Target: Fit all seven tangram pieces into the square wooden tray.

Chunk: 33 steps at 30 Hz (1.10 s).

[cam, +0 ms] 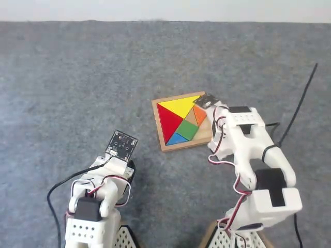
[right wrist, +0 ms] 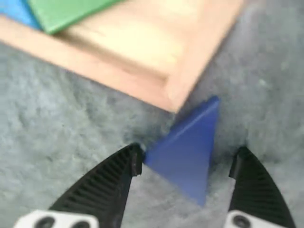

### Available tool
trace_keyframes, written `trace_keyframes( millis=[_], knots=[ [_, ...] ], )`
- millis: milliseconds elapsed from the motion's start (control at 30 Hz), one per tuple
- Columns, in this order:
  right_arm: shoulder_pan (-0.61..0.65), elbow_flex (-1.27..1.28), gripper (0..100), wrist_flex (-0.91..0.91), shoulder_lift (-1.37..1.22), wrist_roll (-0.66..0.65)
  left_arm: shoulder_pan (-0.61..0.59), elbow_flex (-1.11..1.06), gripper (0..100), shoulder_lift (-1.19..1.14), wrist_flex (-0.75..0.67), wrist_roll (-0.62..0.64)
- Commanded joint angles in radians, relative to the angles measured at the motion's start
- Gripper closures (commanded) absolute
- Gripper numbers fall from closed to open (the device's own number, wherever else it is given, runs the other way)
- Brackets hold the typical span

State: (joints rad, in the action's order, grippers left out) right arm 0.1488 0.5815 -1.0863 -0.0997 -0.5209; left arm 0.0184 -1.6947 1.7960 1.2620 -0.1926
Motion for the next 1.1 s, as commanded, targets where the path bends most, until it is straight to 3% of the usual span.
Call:
trace_keyframes(
  millis=[0, 200, 633, 733, 833, 1067],
  knots=[
    [0.005, -0.064, 70.8, -0.058, 0.022, 0.184, -0.002, 0.012, 88, 0.021, 0.003, 0.008],
    [0.004, -0.114, 82.4, -0.065, 0.019, 0.342, -0.002, 0.012, 88, 0.021, 0.003, 0.008],
    [0.002, -0.100, 81.6, -0.047, 0.019, 0.350, -0.002, 0.012, 88, 0.021, 0.003, 0.008],
    [-0.002, -0.084, 86.0, -0.045, 0.022, 0.351, -0.002, 0.012, 88, 0.021, 0.003, 0.008],
    [-0.010, -0.094, 91.4, -0.053, 0.035, 0.333, -0.002, 0.012, 88, 0.021, 0.003, 0.008],
    [-0.012, -0.107, 91.5, -0.054, 0.143, 0.048, -0.002, 0.012, 88, 0.021, 0.003, 0.008]
  ],
)
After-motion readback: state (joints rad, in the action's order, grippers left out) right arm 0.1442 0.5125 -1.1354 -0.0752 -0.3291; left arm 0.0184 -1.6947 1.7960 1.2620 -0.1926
